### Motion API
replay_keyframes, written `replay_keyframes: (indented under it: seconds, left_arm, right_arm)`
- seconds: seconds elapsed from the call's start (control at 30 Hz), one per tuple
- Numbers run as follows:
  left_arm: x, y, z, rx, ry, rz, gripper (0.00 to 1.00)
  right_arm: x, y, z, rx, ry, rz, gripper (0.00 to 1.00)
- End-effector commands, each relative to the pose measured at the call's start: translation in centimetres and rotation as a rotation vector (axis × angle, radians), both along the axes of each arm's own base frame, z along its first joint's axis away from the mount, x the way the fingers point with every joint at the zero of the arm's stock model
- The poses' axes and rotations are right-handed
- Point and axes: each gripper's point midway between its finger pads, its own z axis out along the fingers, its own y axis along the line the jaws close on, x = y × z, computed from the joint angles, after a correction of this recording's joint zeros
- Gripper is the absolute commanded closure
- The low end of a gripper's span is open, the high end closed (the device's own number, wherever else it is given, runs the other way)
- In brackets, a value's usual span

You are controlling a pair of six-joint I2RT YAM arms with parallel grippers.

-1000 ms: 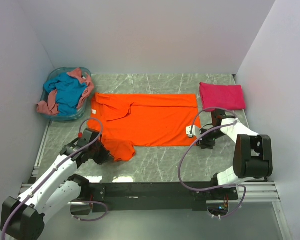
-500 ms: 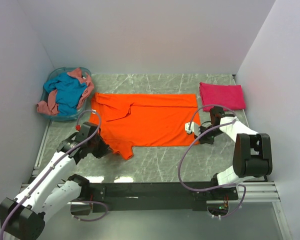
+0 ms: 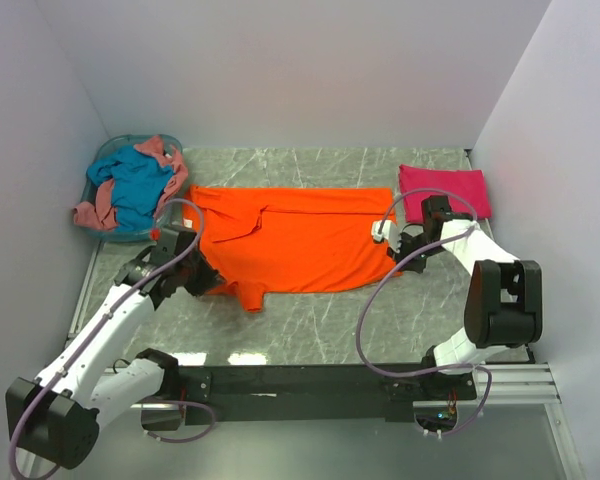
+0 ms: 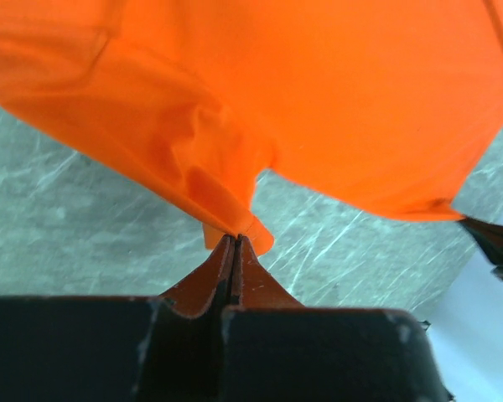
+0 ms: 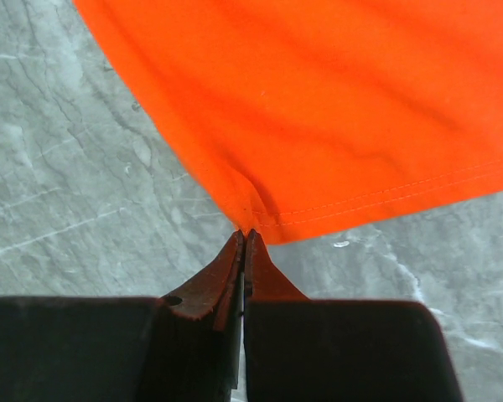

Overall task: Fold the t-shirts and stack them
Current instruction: Fold the tshirt

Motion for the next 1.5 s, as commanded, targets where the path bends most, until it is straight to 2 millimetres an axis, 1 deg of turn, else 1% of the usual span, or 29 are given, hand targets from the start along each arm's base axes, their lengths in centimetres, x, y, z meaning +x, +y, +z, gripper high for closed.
replay_keyframes:
  seconds: [0.0, 0.1, 0.17, 0.27, 0.4, 0.43, 0.5, 0.57, 0.6, 0.63, 0.8, 0.83, 0.9, 0.97, 1.13, 1.47]
  left_arm:
    - [2.7, -0.3, 3.2, -0.020, -0.112, -0.021, 1.00]
    - [3.7, 0.2, 4.0, -0.018, -0.135, -0.012, 1.00]
    - [4.1, 0.5, 4.1, -0.013, -0.138, -0.013, 1.00]
    - [5.1, 1.0, 4.9, -0.018, -0.160, -0.004, 1.00]
    - [6.2, 0.8, 5.7, -0.023, -0.178, -0.018, 1.00]
    - [6.5, 0.7, 5.6, -0.022, -0.175, -0.026, 1.00]
    - [7.0, 0.6, 6.1, -0.027, -0.187, -0.034, 1.00]
    - [7.5, 0.6, 6.1, -0.026, -0.188, -0.036, 1.00]
    - [7.9, 0.6, 6.7, -0.027, -0.203, -0.037, 1.00]
    - [8.2, 0.6, 6.7, -0.025, -0.203, -0.039, 1.00]
    - [9.8, 1.0, 8.1, -0.022, -0.238, -0.031, 1.00]
    - [10.1, 1.0, 7.9, -0.018, -0.232, -0.035, 1.00]
    - [10.7, 1.2, 8.4, -0.020, -0.244, -0.032, 1.00]
    - [11.3, 1.3, 8.5, -0.020, -0.248, -0.029, 1.00]
    - [12.5, 1.5, 8.2, -0.025, -0.237, -0.025, 1.00]
    - [14.6, 1.4, 8.6, -0.016, -0.245, -0.045, 1.00]
  right_arm:
    - [1.6, 0.4, 0.9, 0.028, -0.017, -0.049, 1.00]
    - [2.0, 0.3, 1.0, 0.034, -0.018, -0.071, 1.00]
    - [2.4, 0.3, 1.3, 0.039, -0.025, -0.085, 1.00]
    - [2.7, 0.1, 1.6, 0.047, -0.031, -0.103, 1.00]
    - [3.1, -0.1, 1.4, 0.041, -0.027, -0.126, 1.00]
    - [3.2, -0.3, 1.4, 0.036, -0.026, -0.137, 1.00]
    - [3.3, -0.3, 1.2, 0.032, -0.019, -0.147, 1.00]
    - [3.6, -0.5, 1.0, 0.025, -0.020, -0.162, 1.00]
    - [3.6, -0.6, 0.9, 0.022, -0.014, -0.168, 1.00]
    - [3.7, -0.7, 1.0, 0.022, -0.017, -0.176, 1.00]
    - [4.2, -0.9, 0.9, 0.026, -0.009, -0.202, 1.00]
    - [4.3, -1.0, 1.0, 0.027, -0.012, -0.208, 1.00]
    - [4.5, -1.0, 1.2, 0.034, -0.016, -0.211, 1.00]
    - [4.7, -1.0, 1.3, 0.042, -0.017, -0.219, 1.00]
    - [5.6, -1.0, 1.6, 0.056, -0.026, -0.246, 1.00]
    - [7.0, -1.1, 1.6, 0.065, -0.013, -0.291, 1.00]
